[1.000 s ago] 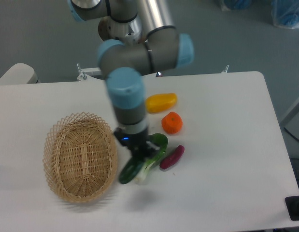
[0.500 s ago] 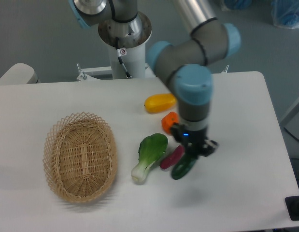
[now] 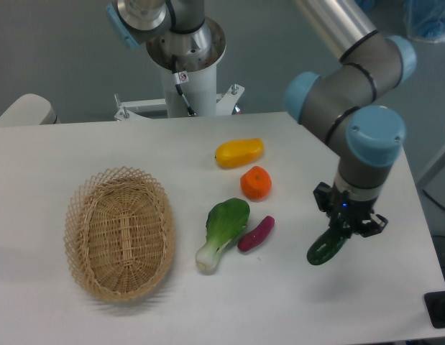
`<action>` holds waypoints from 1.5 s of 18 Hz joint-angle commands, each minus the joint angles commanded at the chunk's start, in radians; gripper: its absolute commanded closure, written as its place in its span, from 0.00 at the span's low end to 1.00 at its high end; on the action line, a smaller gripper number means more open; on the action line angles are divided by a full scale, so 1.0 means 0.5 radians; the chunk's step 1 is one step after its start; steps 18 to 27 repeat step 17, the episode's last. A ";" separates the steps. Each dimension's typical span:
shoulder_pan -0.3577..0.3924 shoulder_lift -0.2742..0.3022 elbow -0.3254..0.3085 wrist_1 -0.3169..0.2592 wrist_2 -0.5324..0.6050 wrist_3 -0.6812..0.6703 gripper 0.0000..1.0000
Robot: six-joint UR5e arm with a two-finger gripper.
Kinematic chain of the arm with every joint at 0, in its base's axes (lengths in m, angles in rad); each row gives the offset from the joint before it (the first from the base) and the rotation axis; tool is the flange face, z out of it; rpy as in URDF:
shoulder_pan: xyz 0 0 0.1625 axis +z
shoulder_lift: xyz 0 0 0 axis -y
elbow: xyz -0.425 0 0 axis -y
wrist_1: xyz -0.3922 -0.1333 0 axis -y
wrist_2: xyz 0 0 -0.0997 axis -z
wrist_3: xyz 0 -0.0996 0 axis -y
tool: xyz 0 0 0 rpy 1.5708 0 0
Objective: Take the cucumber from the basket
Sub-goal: 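Carry the held cucumber away from the basket past the sweet potato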
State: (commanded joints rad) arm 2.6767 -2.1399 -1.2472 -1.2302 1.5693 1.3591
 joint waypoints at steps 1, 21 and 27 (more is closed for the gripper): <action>0.000 -0.003 0.003 -0.009 0.000 0.003 0.66; -0.018 -0.003 -0.021 0.003 0.018 0.000 0.66; -0.018 -0.003 -0.021 0.003 0.018 0.000 0.66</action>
